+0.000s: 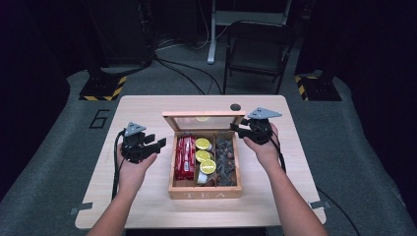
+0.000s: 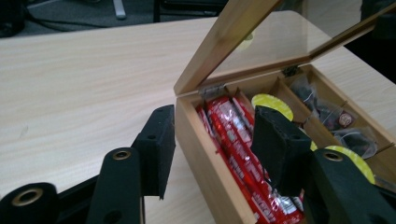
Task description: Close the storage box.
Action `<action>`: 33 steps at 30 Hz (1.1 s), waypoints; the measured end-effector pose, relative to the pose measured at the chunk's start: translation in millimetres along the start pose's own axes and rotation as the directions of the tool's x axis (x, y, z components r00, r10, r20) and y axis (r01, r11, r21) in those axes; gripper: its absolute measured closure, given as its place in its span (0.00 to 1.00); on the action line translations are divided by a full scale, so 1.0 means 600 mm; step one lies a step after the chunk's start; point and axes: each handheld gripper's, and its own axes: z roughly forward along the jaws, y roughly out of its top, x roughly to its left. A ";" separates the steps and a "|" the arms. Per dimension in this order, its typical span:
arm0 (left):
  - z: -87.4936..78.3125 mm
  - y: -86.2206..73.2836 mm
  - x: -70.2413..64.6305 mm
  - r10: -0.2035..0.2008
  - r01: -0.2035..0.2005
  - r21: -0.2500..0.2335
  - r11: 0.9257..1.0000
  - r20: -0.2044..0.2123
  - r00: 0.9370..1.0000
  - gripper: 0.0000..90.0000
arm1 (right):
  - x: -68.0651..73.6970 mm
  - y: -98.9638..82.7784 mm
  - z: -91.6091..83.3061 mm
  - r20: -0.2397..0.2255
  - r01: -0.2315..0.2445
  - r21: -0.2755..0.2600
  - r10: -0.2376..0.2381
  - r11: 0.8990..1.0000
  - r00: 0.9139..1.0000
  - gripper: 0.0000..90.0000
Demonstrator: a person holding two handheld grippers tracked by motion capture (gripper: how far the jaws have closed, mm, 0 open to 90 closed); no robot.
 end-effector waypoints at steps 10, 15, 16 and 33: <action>-0.009 0.051 -0.031 0.059 -0.058 -0.052 0.997 0.020 0.998 0.56 | 0.000 0.000 0.000 -0.001 0.003 0.000 -0.003 1.000 1.000 0.64; -0.009 0.072 -0.043 0.097 -0.096 -0.067 0.993 0.008 0.995 0.55 | -0.001 -0.001 -0.001 -0.006 0.005 0.001 -0.005 1.000 1.000 0.64; -0.010 0.075 -0.044 0.101 -0.100 -0.066 0.993 0.008 0.995 0.55 | -0.001 -0.001 -0.001 -0.008 0.006 0.001 -0.006 1.000 1.000 0.63; -0.013 0.084 -0.047 0.132 -0.130 -0.073 0.989 0.017 0.991 0.67 | 0.002 -0.006 -0.004 -0.011 -0.006 0.008 0.006 1.000 1.000 0.62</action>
